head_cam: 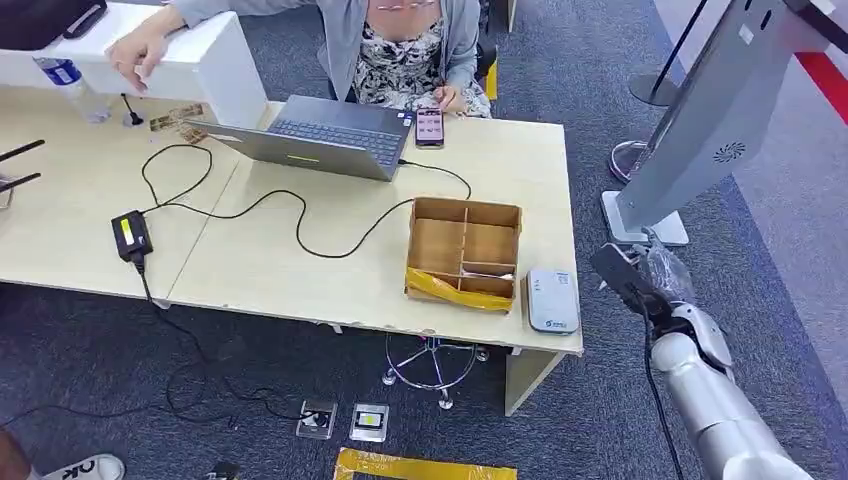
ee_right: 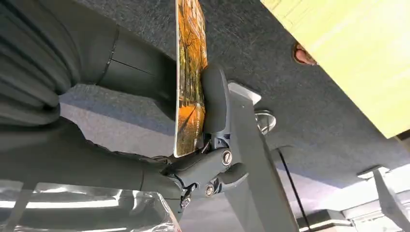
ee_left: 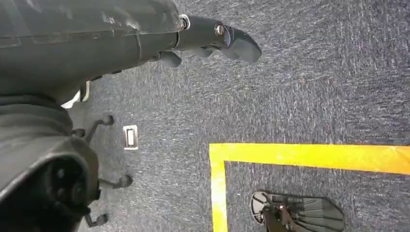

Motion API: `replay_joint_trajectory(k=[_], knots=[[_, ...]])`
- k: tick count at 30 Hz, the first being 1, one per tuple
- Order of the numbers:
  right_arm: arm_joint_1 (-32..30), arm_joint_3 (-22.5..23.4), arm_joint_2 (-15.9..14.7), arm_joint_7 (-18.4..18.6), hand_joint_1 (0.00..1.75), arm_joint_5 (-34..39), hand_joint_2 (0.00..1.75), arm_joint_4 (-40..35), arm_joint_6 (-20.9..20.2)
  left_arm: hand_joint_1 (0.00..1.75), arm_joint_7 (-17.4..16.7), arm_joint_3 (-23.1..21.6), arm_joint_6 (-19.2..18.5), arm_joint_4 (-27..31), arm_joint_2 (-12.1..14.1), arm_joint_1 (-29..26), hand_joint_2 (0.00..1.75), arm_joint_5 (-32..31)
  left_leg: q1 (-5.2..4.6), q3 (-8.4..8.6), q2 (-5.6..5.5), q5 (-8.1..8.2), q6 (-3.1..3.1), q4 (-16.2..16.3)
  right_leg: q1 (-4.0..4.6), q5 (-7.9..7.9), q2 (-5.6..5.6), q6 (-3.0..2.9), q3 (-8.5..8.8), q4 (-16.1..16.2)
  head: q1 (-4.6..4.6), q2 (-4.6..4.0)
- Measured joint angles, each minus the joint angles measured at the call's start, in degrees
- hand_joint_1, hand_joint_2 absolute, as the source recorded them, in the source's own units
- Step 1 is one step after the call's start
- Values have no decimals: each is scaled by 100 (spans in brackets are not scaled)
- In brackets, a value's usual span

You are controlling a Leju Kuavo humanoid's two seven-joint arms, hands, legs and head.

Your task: Pass the card to the sensor for recognition and then transmit it.

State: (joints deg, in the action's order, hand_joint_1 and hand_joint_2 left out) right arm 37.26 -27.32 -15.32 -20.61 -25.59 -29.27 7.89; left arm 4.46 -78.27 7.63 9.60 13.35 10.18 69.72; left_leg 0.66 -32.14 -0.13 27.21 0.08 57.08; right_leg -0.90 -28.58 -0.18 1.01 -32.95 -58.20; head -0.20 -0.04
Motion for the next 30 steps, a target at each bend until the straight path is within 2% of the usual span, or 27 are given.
replay_joint_trajectory(k=[14, 30], knots=[[-86, -483, 365, 77, 175, -190, 175, 0, -88, 0, -11, 0, -24, 0, 0, 2, 0, -63, 2, -1, 0, 0, -1, -1, 1, 0, -2, 0, 0, -1, -2, 0], [-165, -767, 439, 125, 175, -13, 175, 2, -118, 0, -33, -4, -50, 0, 11, -2, 0, -129, 2, 6, 1, -1, -1, 0, 1, 0, 1, -1, 3, 0, -2, 0]])
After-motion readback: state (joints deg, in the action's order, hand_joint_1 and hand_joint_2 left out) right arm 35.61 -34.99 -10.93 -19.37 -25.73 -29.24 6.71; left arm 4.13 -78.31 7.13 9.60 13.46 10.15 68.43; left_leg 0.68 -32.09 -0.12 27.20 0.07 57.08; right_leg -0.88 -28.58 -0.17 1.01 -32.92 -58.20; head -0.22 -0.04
